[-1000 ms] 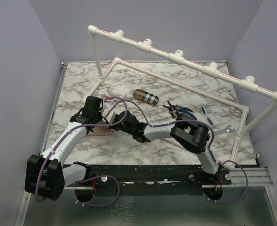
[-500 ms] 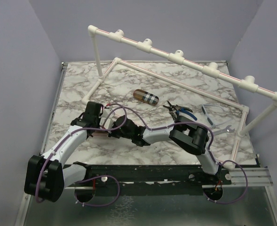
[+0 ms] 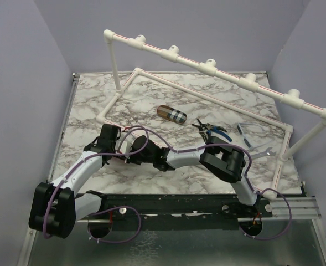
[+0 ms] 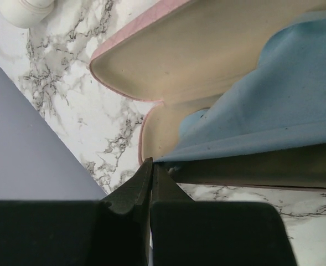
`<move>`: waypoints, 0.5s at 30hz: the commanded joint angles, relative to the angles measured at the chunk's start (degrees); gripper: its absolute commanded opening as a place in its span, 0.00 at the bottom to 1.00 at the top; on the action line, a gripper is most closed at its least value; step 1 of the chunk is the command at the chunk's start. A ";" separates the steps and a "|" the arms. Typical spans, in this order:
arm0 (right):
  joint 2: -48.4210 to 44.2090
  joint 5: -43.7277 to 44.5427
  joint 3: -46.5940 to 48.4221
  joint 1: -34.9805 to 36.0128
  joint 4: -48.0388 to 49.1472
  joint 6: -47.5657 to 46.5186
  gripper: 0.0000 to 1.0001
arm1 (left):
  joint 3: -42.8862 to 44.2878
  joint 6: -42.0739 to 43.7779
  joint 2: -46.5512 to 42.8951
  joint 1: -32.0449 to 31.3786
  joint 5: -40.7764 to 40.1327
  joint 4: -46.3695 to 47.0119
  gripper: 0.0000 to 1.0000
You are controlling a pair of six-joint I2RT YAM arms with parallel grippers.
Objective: Organize the sunglasses
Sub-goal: Place the glasses cleaning cloth in the sunglasses case.
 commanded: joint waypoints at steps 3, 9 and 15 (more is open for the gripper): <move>0.35 -1.54 3.57 0.05 -3.69 -0.10 0.00 | -0.74 5.30 -0.03 0.13 -4.06 2.28 0.00; 1.04 -3.05 4.40 0.07 -4.19 0.51 0.00 | -1.33 7.46 0.10 0.12 -5.45 2.61 0.00; 1.72 -4.51 5.17 0.07 -4.87 0.77 0.01 | -2.77 7.88 -0.12 0.10 -4.96 1.67 0.00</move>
